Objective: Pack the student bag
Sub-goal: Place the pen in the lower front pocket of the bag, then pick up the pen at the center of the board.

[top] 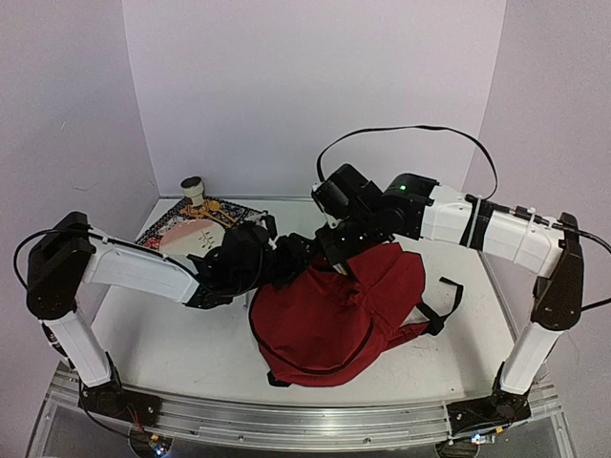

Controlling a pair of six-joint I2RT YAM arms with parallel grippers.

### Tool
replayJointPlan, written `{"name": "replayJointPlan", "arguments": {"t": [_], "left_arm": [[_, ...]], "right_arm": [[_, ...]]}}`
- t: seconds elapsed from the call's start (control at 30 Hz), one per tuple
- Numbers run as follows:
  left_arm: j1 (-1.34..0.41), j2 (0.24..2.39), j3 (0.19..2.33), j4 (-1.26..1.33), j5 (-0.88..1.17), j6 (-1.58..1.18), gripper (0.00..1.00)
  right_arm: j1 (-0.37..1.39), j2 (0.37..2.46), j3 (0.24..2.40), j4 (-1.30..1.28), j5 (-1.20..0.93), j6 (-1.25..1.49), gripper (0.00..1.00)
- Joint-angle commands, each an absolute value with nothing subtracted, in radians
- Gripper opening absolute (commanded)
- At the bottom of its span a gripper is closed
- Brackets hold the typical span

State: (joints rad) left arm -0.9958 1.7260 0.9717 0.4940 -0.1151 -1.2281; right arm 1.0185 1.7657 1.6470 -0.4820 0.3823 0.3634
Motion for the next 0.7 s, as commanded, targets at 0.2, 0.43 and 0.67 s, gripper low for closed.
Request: {"name": "replayJointPlan", "arguments": {"t": [0.2,0.43,0.67], "left_arm": [[-0.987,1.447,0.869,0.124,-0.235,-1.04,0.63],[-0.902,1.396,0.885,-0.18,-0.303,-0.929,0.66],[-0.795,1.473,0.927,-0.289,-0.241,-0.836,0.66]], "right_arm": [[1.035,1.73,1.639,-0.489,0.414,0.353,0.0],[1.034,1.721,1.624,-0.488,0.414,0.354,0.0],[1.035,1.713,1.616,-0.488,0.407,0.36,0.0]]}}
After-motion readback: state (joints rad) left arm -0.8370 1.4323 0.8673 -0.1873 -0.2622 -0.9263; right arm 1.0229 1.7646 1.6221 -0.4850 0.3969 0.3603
